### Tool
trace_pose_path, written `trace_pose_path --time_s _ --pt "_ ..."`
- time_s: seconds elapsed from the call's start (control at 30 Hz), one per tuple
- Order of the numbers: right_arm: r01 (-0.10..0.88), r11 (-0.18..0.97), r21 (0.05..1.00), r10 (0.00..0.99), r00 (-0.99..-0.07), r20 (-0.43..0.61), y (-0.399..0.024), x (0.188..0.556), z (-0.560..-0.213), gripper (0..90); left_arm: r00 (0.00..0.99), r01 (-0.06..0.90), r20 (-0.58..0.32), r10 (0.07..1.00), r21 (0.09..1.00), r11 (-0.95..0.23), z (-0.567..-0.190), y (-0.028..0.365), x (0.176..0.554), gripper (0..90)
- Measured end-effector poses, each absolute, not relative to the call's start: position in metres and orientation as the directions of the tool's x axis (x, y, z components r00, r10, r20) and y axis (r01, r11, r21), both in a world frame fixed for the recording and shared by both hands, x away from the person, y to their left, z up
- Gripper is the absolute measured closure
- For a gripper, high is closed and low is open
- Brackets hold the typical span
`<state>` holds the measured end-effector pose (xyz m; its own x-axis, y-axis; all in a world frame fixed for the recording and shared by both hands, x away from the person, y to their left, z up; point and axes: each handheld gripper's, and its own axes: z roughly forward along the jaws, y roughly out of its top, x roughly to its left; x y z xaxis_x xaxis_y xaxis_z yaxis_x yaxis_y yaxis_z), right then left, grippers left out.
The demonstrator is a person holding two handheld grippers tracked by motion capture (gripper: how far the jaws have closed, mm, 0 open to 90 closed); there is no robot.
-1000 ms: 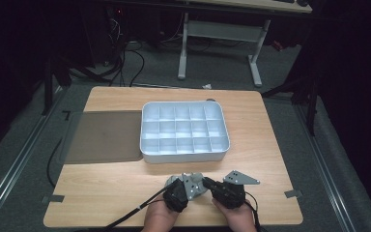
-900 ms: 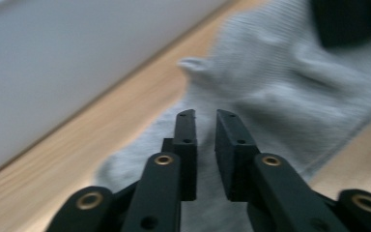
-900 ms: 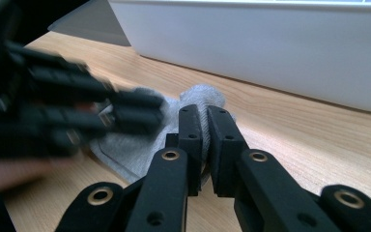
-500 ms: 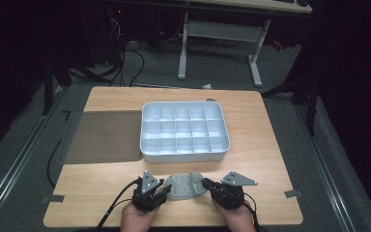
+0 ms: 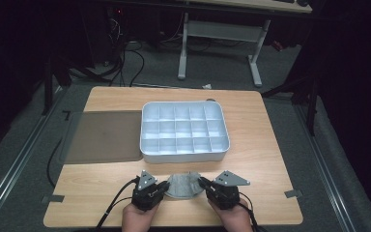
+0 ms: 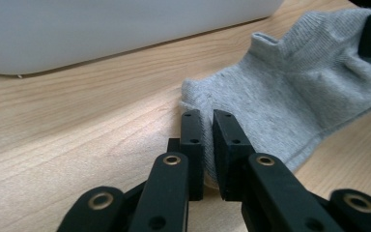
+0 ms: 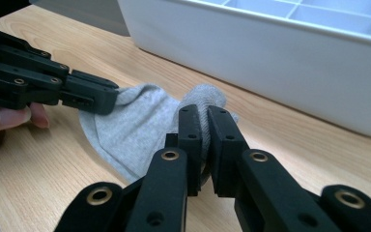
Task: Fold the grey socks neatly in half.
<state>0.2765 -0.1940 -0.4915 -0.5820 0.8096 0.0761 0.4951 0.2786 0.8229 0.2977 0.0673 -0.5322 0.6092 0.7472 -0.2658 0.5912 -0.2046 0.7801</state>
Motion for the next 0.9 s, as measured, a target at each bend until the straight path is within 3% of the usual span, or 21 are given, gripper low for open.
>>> trace_pose_path --time_s 0.43,0.9 --pt "0.465 0.396 0.792 0.786 -0.618 -0.030 -0.164 0.281 -0.491 85.1 0.655 0.564 -0.244 0.715 0.787 -0.249 -0.532 0.056 0.292 81.1" --pt "0.466 0.442 0.766 0.745 -0.667 -0.024 -0.136 0.287 -0.505 84.4 0.662 0.563 -0.247 0.708 0.787 -0.252 -0.533 0.055 0.291 80.4"
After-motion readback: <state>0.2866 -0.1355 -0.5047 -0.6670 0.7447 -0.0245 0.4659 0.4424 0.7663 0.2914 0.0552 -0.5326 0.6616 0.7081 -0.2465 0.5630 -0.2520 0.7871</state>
